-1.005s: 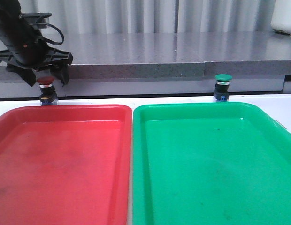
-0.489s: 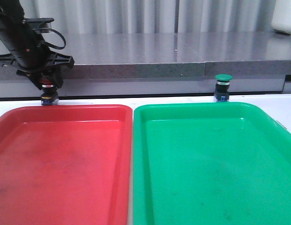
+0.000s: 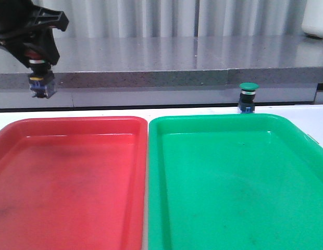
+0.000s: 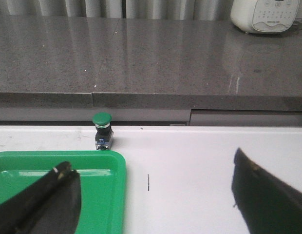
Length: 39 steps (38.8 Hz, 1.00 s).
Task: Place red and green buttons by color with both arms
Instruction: 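Lift the red button and carry it into the red tray, then open the left gripper and raise it away from the button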
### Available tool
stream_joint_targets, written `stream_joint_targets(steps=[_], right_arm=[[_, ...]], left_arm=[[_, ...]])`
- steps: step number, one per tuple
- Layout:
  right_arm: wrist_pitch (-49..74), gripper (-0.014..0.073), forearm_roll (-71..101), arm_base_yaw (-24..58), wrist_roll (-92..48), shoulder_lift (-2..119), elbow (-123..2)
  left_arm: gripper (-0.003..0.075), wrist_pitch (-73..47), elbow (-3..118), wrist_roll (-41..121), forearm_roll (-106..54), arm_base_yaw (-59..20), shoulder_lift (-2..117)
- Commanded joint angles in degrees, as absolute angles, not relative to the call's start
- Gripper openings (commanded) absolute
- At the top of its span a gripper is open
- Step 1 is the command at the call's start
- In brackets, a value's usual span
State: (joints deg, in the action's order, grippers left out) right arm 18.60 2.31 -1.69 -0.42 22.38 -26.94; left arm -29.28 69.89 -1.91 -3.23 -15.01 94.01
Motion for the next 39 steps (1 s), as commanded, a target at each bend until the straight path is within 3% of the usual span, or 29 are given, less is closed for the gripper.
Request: stream_joint_targets(steps=[1,8,21,25,31,39], right_arm=[[14.2,0.0643,2.5,-2.0,-0.6,23.2,-28.8],[14.2,0.0643,2.5,-2.0,-0.6,23.2,-28.8],[14.2,0.0643,2.5,-2.0,-0.6,23.2,-28.8],[14.2,0.0643,2.5,-2.0,-0.6,23.2,-28.8],[14.2,0.0643,2.5,-2.0,-0.6,23.2,-28.8],[14.2,0.0643,2.5,-2.0,-0.6,23.2,-28.8]], left_arm=[[0.0113,-21.7,63.0,-2.4,-5.6,-18.7,86.1],[0.0113,-15.4,48.7,-2.4,-7.8,-24.3,81.7],[0.0134,-10.9,42.4,-2.4,-9.2,-24.7,82.4],[0.0204,-10.8,42.3,-2.4,-9.4,-24.7,82.4],[0.0369,-11.2,42.3,-2.4,-9.5,-24.7,82.4],[0.0496,-11.4,42.3,-2.4,-10.4,-24.7,82.4]])
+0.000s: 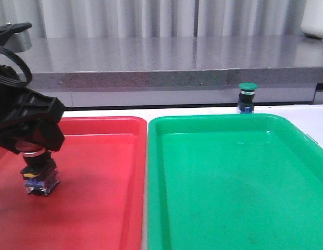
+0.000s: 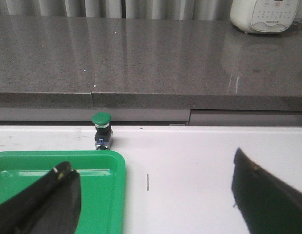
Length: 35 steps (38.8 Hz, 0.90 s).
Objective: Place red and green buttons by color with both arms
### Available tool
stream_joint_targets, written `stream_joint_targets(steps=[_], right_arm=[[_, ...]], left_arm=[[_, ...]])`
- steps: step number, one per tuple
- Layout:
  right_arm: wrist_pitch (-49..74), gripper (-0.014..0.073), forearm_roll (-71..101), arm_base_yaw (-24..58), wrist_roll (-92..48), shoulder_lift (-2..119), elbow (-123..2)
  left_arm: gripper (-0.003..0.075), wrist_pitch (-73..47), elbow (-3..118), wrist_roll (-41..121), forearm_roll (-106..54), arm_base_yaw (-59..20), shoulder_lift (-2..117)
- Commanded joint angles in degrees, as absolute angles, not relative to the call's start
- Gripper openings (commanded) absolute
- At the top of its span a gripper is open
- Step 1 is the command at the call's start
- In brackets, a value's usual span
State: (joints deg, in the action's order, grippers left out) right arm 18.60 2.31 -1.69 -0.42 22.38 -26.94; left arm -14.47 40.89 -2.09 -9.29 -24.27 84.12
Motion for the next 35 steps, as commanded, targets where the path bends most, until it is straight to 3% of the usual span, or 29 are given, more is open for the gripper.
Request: stream_joint_targets(steps=[1,8,12,25,35], right_arm=[[14.2,0.0643,2.5,-2.0,-0.6,23.2,-28.8],[14.2,0.0643,2.5,-2.0,-0.6,23.2,-28.8],[14.2,0.0643,2.5,-2.0,-0.6,23.2,-28.8],[14.2,0.0643,2.5,-2.0,-0.6,23.2,-28.8],[14.2,0.0643,2.5,-2.0,-0.6,23.2,-28.8]], left_arm=[[0.0505,-11.4,42.3,-2.4,-10.4,-24.7,82.3],[0.0498,-12.5,45.3,-2.4,-9.7,-24.5,78.3],[0.0437,-13.2,49.2,-2.4,-7.1,-23.3,74.5],[-0.0022,-26.2,58.6,-2.4,-1.5,-10.9,63.5],[-0.0020,-23.7,48.5,-2.4,-1.2,-2.5,50.2]])
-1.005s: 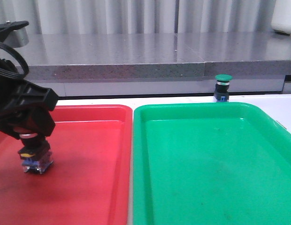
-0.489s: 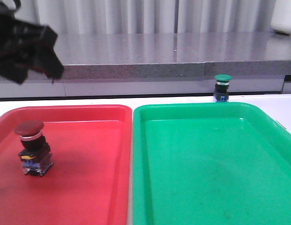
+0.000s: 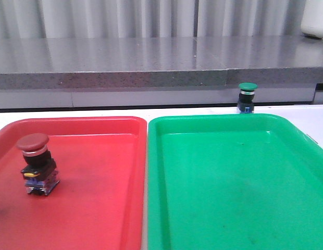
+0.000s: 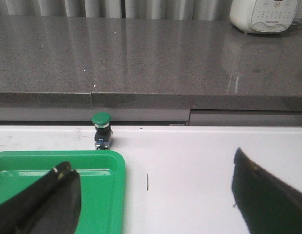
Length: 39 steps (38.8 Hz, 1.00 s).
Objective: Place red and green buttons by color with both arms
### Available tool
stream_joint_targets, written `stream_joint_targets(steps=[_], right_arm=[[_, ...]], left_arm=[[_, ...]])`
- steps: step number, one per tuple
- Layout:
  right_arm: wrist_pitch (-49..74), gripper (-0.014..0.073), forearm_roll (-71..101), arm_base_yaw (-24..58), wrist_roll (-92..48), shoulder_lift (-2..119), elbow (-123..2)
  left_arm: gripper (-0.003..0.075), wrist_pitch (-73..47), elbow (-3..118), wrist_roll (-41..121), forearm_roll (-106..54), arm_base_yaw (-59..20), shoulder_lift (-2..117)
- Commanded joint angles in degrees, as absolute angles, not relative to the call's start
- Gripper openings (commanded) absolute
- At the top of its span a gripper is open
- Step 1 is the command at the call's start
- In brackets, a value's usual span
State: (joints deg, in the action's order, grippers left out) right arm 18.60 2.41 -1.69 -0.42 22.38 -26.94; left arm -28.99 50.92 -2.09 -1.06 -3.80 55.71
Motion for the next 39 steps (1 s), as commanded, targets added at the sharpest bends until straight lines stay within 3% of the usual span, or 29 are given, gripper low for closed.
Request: stream_joint_targets(steps=[1,12,22,39], right_arm=[[14.2,0.0643,2.5,-2.0,-0.6,23.2,-28.8],[14.2,0.0643,2.5,-2.0,-0.6,23.2,-28.8],[14.2,0.0643,2.5,-2.0,-0.6,23.2,-28.8],[14.4,0.0643,2.5,-2.0,-0.6,23.2,-28.8]], left_arm=[[-0.0020,-22.9,47.0,-2.4,-1.2,-2.5,48.2],[-0.0020,-15.4,26.7,-2.4,-1.6,-2.4,22.9],[-0.0020,-15.7,19.7,-2.4,-3.1,-2.4,-0.9],[-0.0020,-15.6,18.9,-2.4,-3.7,-2.4,2.3]])
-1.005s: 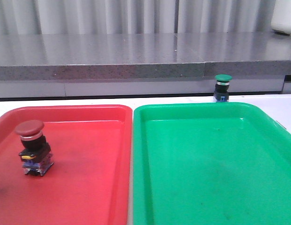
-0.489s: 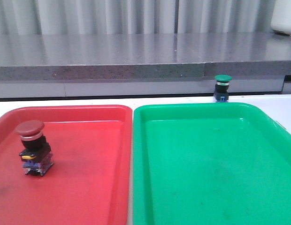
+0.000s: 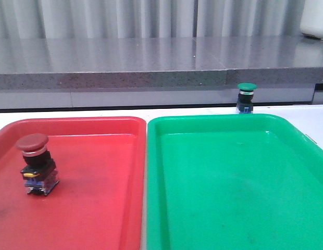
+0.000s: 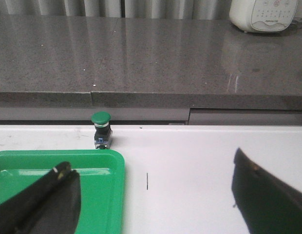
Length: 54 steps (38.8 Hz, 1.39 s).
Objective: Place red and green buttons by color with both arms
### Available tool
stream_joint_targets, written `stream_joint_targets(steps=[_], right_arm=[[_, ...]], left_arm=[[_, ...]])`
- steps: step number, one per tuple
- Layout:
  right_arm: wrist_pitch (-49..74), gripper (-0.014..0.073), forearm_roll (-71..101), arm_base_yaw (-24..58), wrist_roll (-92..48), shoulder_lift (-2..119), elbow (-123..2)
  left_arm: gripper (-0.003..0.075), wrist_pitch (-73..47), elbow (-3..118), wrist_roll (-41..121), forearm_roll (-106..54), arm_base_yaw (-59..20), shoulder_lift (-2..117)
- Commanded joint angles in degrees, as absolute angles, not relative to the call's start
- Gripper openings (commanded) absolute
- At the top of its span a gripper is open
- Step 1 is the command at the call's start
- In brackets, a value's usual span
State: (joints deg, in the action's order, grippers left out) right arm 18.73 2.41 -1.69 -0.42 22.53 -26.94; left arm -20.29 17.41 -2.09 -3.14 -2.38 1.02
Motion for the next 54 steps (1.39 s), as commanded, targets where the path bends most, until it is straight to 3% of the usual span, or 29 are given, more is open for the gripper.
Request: stream_joint_targets(steps=[1,14,31,44,54], right_arm=[[14.4,0.0643,2.5,-2.0,-0.6,23.2,-28.8],[9.7,0.0643,2.5,-2.0,-0.6,25.6,-28.9],[2.5,0.0643,2.5,-1.7,-0.6,61.5,-43.2],[15.7,0.0643,2.6,9.6,1.3,81.7,-63.1],[20.9,0.0643,2.6,10.3,9.8,95.9,-77.8]], left_arm=[[-0.0020,-15.6,18.9,-2.4,-3.7,-2.4,2.3],[-0.0020,-15.6,18.9,-2.4,-3.7,-2.4,2.3],[-0.0020,-15.6,18.9,-2.4,-3.7,-2.4,2.3],[-0.0020,-15.6,18.9,-2.4,-3.7,-2.4,2.3],[-0.0020,-15.6,18.9,-2.4,-3.7,-2.4,2.3]])
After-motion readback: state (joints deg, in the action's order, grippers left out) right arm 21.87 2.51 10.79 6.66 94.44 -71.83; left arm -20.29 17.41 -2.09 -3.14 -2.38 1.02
